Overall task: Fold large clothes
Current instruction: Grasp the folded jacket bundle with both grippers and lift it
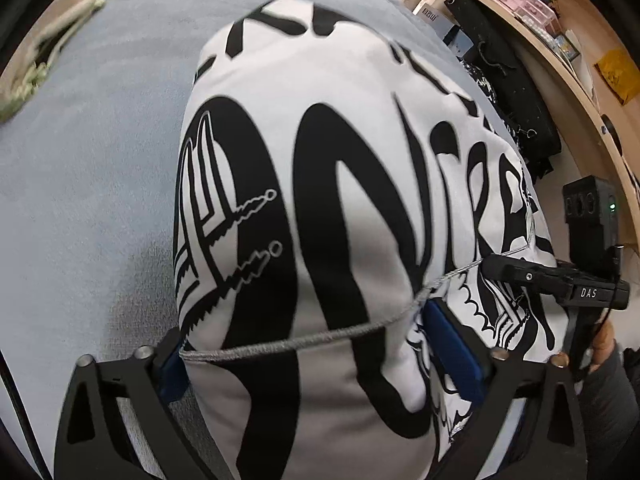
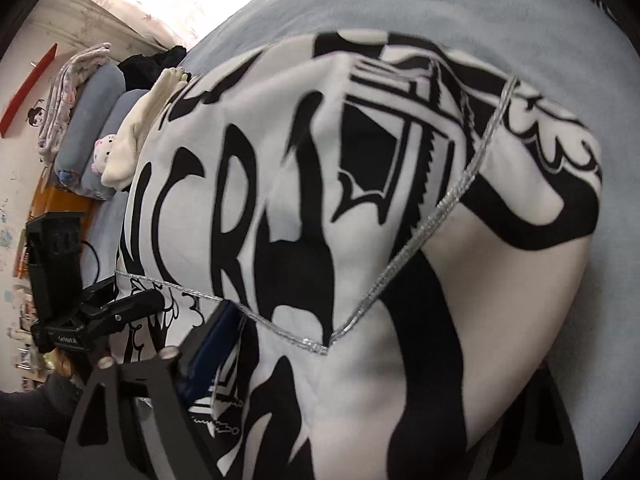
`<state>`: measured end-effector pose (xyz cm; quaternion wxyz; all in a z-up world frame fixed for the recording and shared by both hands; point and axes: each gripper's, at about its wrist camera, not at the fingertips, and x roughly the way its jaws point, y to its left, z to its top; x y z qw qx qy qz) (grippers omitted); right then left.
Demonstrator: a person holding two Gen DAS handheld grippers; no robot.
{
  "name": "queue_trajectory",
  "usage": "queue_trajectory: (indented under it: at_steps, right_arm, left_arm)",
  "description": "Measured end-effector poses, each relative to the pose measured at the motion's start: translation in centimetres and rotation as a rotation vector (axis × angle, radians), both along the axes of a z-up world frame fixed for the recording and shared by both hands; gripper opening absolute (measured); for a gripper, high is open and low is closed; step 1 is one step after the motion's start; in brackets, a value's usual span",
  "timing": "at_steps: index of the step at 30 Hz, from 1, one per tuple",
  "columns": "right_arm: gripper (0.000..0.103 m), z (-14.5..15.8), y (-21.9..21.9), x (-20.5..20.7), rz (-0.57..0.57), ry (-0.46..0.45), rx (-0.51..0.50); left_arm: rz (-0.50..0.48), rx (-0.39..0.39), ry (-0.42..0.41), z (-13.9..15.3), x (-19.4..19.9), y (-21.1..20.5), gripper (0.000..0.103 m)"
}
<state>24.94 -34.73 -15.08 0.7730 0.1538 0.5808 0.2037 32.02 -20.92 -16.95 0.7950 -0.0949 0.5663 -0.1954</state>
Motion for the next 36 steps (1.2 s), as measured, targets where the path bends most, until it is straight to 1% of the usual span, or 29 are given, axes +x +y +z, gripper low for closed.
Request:
queue_trajectory:
  at_steps: [1,2,3,4,5,6,8,12,17,19,22,26,29,31,33,36]
  right_arm:
    - [0.07,0.4,0.1,-0.1,-0.007,-0.009,-0.002]
    - [0.063,0.8,0.3,-0.3,-0.01,-0.021,-0.007]
    - [0.059,1.5,0.5,-0.5,-0.017,-0.037,-0.012]
    - [0.053,2.1,0.8,-0.8,-0.022,-0.053,-0.021]
    - [0.046,2.8,1.3,-1.0,-0.026,-0.068,-0.032]
    - [0.043,3.4,1.5,-1.2,-0.026,-0.083,-0.038]
    - [0.034,4.9,2.4,-1.7,-0.026,-0.112,-0.056]
    - [0.031,7.5,5.1,-2.8,-0.017,-0.141,-0.104]
    - [0.031,10.3,8.6,-3.9,-0.009,-0.159,-0.083]
    - [0.031,11.8,10.7,-3.9,0.005,-0.18,-0.064]
    - [0.031,13.4,13.7,-3.3,0.025,-0.213,-0.026]
    - [0.031,15.7,20.2,-0.8,0.078,-0.266,0.034]
    - [0.031,17.3,25.9,2.7,0.11,-0.288,0.08]
    - [0.031,18.4,30.0,5.6,0.129,-0.305,0.114]
    - [0.031,19.0,33.3,8.0,0.143,-0.32,0.139]
    - [0.031,19.2,38.5,12.8,0.154,-0.335,0.176]
  left_arm:
    - [-0.009,0.026,-0.031,0.6,-0.4,-0.6,0.087]
    - [-0.015,0.041,-0.053,1.1,-0.6,-0.9,0.078]
    - [-0.027,0.053,-0.084,1.7,-1.0,-1.4,0.07]
    - [-0.038,0.072,-0.117,2.5,-1.4,-1.9,0.066]
    - [-0.044,0.082,-0.135,3.0,-1.6,-2.1,0.06]
    - [-0.05,0.09,-0.159,3.6,-1.9,-2.4,0.054]
    - [-0.057,0.101,-0.198,4.8,-2.5,-2.6,0.049]
    - [-0.055,0.101,-0.221,6.7,-3.3,-1.7,0.045]
    - [-0.04,0.078,-0.215,9.5,-4.1,2.4,0.045]
    - [-0.036,0.084,-0.23,11.6,-4.5,5.6,0.045]
    - [-0.017,0.105,-0.261,14.5,-3.9,9.7,0.045]
    - [0.007,0.157,-0.305,18.1,-2.5,16.2,0.045]
    - [0.026,0.203,-0.333,20.6,0.2,21.9,0.045]
    - [0.033,0.236,-0.359,22.3,2.8,26.1,0.045]
    - [0.048,0.252,-0.372,23.4,5.7,29.9,0.045]
    - [0.066,0.274,-0.388,24.5,10.0,35.4,0.045]
